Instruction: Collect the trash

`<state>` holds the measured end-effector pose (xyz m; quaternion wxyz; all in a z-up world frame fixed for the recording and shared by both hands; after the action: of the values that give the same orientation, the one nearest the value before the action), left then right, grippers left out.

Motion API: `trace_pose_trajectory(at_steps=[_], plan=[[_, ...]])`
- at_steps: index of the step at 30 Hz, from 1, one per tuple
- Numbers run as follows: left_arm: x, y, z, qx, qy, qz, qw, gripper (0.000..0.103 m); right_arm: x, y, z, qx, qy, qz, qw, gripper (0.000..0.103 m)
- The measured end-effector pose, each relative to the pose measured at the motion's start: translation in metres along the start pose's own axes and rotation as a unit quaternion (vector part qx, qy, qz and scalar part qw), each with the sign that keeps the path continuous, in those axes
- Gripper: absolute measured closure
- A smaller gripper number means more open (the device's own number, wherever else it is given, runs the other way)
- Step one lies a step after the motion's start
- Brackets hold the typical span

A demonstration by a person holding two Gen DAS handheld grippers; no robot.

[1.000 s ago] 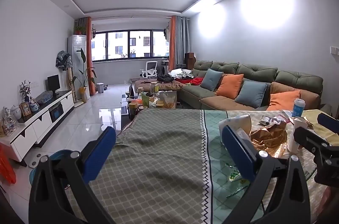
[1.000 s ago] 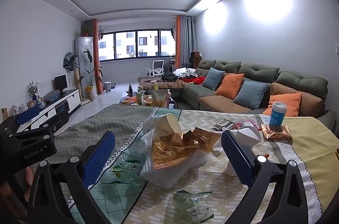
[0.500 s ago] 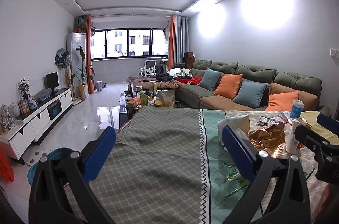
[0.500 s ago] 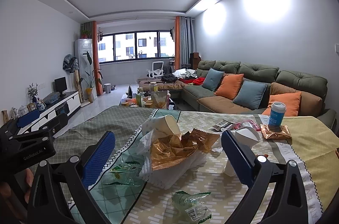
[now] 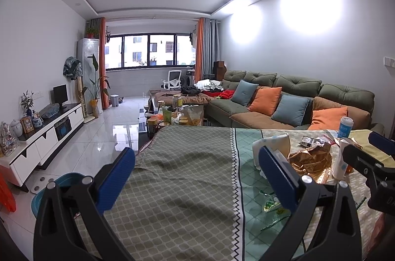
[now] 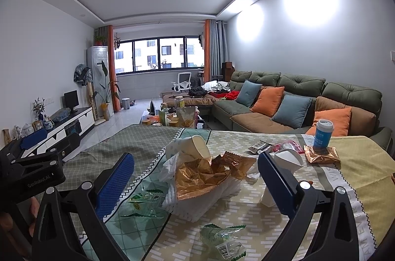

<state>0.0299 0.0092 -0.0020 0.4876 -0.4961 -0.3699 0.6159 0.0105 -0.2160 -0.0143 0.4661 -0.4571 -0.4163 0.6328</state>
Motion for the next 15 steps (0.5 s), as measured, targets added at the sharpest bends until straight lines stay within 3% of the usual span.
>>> trace_pose_trajectory(at_steps=[15], plan=[[-0.0001,-0.0002,-0.0007,0.002,0.001,0.000,1.0000,0.003,-0.0005,0.0000,0.0002,0.000,0.000,-0.002,1.000,0.003]])
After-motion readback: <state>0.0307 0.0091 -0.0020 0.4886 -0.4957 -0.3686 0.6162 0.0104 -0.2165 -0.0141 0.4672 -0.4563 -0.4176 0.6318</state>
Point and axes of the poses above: each gripper's, at about its wrist camera, not at the fingertips, and z roughly against the way its jaws point, x to its left, y to its underside, the point moved 4 cm from there along -z, roughly the way its jaws point, and after that the axes turned 15 degrees about z, right-handed, at the moved point
